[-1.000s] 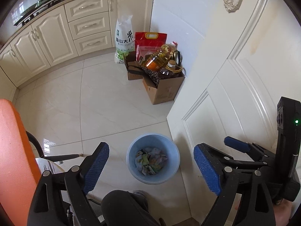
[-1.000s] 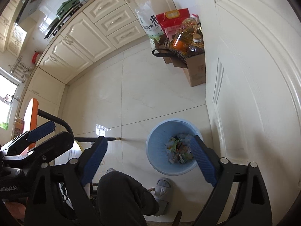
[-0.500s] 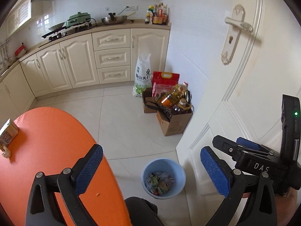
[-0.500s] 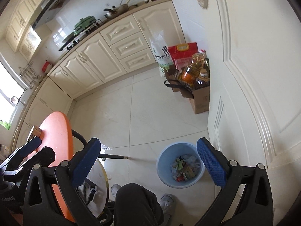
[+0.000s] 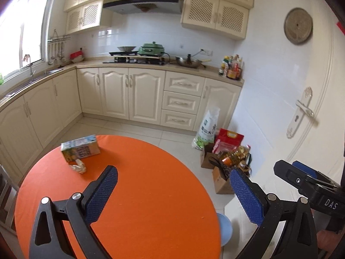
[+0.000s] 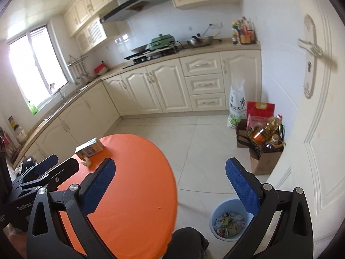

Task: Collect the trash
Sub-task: 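Move both open grippers back over the orange table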

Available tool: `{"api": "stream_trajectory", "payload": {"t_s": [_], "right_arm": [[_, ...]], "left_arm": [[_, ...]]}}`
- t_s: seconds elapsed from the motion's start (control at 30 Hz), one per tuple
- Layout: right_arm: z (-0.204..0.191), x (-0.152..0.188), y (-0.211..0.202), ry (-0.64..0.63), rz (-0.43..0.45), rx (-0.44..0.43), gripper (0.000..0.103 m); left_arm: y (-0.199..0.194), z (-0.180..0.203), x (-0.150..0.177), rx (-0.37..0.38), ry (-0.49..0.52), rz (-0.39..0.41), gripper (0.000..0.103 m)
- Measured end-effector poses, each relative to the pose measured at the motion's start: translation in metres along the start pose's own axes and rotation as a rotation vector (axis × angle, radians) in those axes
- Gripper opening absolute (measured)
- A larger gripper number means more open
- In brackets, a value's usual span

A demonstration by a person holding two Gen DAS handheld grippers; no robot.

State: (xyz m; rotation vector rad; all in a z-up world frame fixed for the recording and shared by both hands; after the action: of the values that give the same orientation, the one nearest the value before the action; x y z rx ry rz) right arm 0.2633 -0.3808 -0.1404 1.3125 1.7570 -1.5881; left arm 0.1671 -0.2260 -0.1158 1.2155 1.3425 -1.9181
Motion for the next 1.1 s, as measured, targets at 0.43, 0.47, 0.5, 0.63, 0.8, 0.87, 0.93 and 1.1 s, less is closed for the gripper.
{"api": "stream_trajectory", "payload": {"t_s": [0.43, 0.47, 0.5, 0.63, 0.8, 0.87, 0.93, 1.1], "right_arm": [[-0.171, 0.008, 0.005, -0.239, 0.041, -0.246, 0.103], [-0.181, 0.012, 0.009, -0.256, 0.038, -0.256, 0.103], [-0.189, 0.017, 0.014, -0.273, 0.03, -0.263, 0.103], [-0.211, 0.038, 0.041, -0.303, -0.035, -0.286, 0.103], [-0.224, 0.063, 0.093, -0.332, -0.136, -0.266, 0.103], [-0.23, 0.074, 0.117, -0.339, -0.187, -0.268, 0.103], [-0.236, 0.085, 0.142, -0.347, -0.229, -0.267, 0.103], [-0.252, 0.114, 0.206, -0.372, -0.328, -0.25, 0.102]], "left_arm": [[-0.175, -0.1, 0.067, -0.301, -0.146, 0.097, 0.102], [-0.184, -0.099, 0.073, -0.315, -0.157, 0.099, 0.102], [-0.194, -0.102, 0.078, -0.33, -0.165, 0.101, 0.102], [-0.215, -0.1, 0.092, -0.367, -0.197, 0.093, 0.102], [-0.202, -0.107, 0.09, -0.372, -0.218, 0.057, 0.102], [-0.18, -0.115, 0.077, -0.371, -0.224, 0.035, 0.102], [-0.154, -0.128, 0.063, -0.37, -0.23, 0.01, 0.102], [-0.091, -0.174, 0.033, -0.373, -0.249, -0.057, 0.102]]}}
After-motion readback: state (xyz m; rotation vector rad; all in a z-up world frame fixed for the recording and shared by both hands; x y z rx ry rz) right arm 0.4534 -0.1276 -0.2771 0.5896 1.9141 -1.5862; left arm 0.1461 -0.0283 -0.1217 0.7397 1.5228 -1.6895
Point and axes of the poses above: each gripper's, at about its wrist camera, not at the fingertips, and y roughly the way its jaws point, z to its right, x to its underside, the point moved 6 cm from there along y, roughly the way its jaws point, and after that the axes turned 6 degrees about z, right-handed, at the moved point
